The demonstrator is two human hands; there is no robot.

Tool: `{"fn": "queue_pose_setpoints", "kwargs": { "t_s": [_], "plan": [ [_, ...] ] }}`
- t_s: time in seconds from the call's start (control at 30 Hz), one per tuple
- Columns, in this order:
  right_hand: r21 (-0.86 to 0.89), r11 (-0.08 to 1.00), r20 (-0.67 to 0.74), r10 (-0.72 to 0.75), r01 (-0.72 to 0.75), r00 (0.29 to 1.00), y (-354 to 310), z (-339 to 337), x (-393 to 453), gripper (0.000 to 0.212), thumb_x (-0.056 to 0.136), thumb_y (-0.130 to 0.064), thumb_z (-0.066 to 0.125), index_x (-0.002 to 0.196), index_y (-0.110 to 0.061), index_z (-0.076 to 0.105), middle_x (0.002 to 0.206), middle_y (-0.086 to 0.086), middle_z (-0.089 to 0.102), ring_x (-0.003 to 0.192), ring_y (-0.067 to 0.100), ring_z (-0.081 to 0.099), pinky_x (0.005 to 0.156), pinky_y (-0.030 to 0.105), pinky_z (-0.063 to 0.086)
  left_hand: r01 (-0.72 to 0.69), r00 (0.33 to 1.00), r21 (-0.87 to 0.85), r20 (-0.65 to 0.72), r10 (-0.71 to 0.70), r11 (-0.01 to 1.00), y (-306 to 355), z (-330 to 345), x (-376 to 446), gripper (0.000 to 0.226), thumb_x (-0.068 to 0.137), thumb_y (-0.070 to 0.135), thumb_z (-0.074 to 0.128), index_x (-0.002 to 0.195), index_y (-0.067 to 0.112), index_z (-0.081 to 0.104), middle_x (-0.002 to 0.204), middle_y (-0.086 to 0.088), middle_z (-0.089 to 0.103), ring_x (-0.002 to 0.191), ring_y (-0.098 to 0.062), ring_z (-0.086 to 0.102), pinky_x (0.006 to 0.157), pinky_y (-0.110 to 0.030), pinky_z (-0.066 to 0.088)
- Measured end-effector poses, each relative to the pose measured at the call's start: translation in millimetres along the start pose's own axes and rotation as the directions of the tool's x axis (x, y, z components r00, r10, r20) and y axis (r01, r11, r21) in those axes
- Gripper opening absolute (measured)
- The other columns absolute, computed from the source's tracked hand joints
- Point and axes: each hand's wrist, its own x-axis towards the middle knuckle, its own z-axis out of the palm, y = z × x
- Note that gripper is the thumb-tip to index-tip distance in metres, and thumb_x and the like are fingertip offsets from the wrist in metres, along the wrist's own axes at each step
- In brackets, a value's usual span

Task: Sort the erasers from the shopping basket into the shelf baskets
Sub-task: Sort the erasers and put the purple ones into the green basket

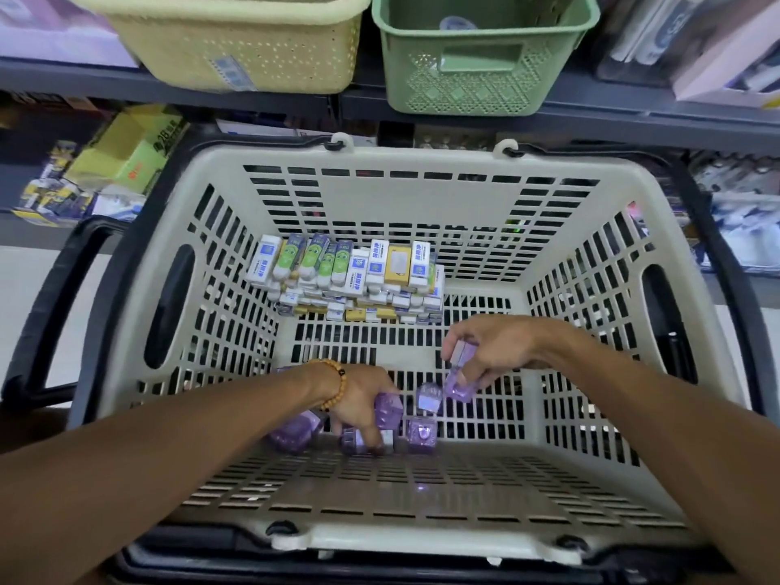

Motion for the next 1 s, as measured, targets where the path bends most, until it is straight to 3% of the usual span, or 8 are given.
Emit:
{"fn": "queue_pose_setpoints", "kwargs": {
  "t_s": [0.1,0.17,0.23,0.33,0.57,0.67,0.83,1.0],
  "plan": [
    [0.144,0.989,-0.004,-0.045,0.045,0.999,-6,-9,-8,0.037,0.085,0.008,0.066,0.114,-0.014,0.056,0.103,0.013,0.068,0.086,0.022,0.074,0.080,0.032,0.060,-0.011,1.000,-0.022,0.016,0.011,1.000,-1,-1,-4,0.057,0.079,0.009,0.078,0.128,0.010,0.051,0.085,0.005,0.049,0.060,-0.016,0.060,0.043,-0.017,0.048],
    [0.230,0.969,-0.016,-0.094,0.095,0.995,-11,-12,-14,0.038,0.084,0.010,0.066,0.113,-0.013,0.058,0.099,0.012,0.070,0.088,0.024,0.074,0.078,0.031,0.060,-0.043,0.999,-0.059,0.027,0.044,0.997,-1,-8,-11,0.034,0.079,0.010,0.078,0.103,0.015,0.056,0.086,0.002,0.052,0.065,-0.016,0.062,0.046,-0.019,0.051],
    [0.351,0.922,-0.047,-0.155,0.162,0.987,-17,-15,-22,0.038,0.082,0.014,0.065,0.112,-0.010,0.060,0.103,0.018,0.070,0.092,0.028,0.073,0.077,0.033,0.061,-0.095,0.995,-0.158,-0.028,0.091,0.983,-1,-22,-22,0.026,0.078,0.010,0.078,0.092,0.017,0.057,0.092,-0.003,0.058,0.072,-0.018,0.067,0.051,-0.021,0.054],
    [0.502,0.815,-0.143,-0.252,0.289,0.957,-28,-19,-36,0.034,0.078,0.015,0.066,0.104,-0.007,0.065,0.115,0.024,0.065,0.095,0.030,0.072,0.074,0.031,0.061,-0.217,0.970,-0.314,-0.180,0.166,0.924,0,-49,-45,0.029,0.079,0.010,0.078,0.102,0.014,0.062,0.101,-0.009,0.066,0.079,-0.021,0.072,0.057,-0.024,0.056],
    [0.600,0.579,-0.402,-0.378,0.552,0.834,-44,-23,-68,0.030,0.071,-0.002,0.071,0.099,-0.011,0.068,0.098,0.016,0.070,0.083,0.025,0.071,0.071,0.031,0.062,-0.574,0.773,-0.429,-0.563,0.291,0.697,16,-84,-96,0.024,0.078,0.009,0.078,0.097,0.020,0.068,0.102,-0.015,0.072,0.075,-0.024,0.070,0.053,-0.028,0.058],
    [0.517,0.530,-0.511,-0.439,0.672,0.739,-62,-32,-88,0.036,0.070,-0.007,0.073,0.105,-0.013,0.067,0.095,0.014,0.069,0.077,0.023,0.071,0.063,0.028,0.060,-0.670,0.678,-0.393,-0.669,0.303,0.630,30,-101,-116,0.025,0.076,0.010,0.079,0.098,0.018,0.068,0.092,-0.006,0.074,0.065,-0.015,0.069,0.053,-0.027,0.057],
    [0.191,0.489,-0.685,-0.555,0.851,0.472,-115,-65,-124,0.035,0.074,-0.016,0.074,0.107,-0.020,0.064,0.080,-0.004,0.069,0.069,0.009,0.066,0.062,0.023,0.057,-0.796,0.515,-0.311,-0.799,0.310,0.519,57,-133,-138,0.024,0.078,0.009,0.078,0.097,0.016,0.065,0.078,0.005,0.073,0.061,-0.013,0.068,0.048,-0.024,0.053],
    [-0.122,0.556,-0.785,-0.561,0.822,0.262,-155,-98,-128,0.024,0.088,-0.008,0.070,0.099,-0.028,0.061,0.082,-0.007,0.067,0.080,0.014,0.063,0.075,0.031,0.057,-0.843,0.372,-0.239,-0.906,0.201,0.482,69,-172,-154,0.024,0.076,0.012,0.080,0.094,0.020,0.065,0.084,0.000,0.075,0.068,-0.019,0.072,0.053,-0.029,0.057]
  ]
}}
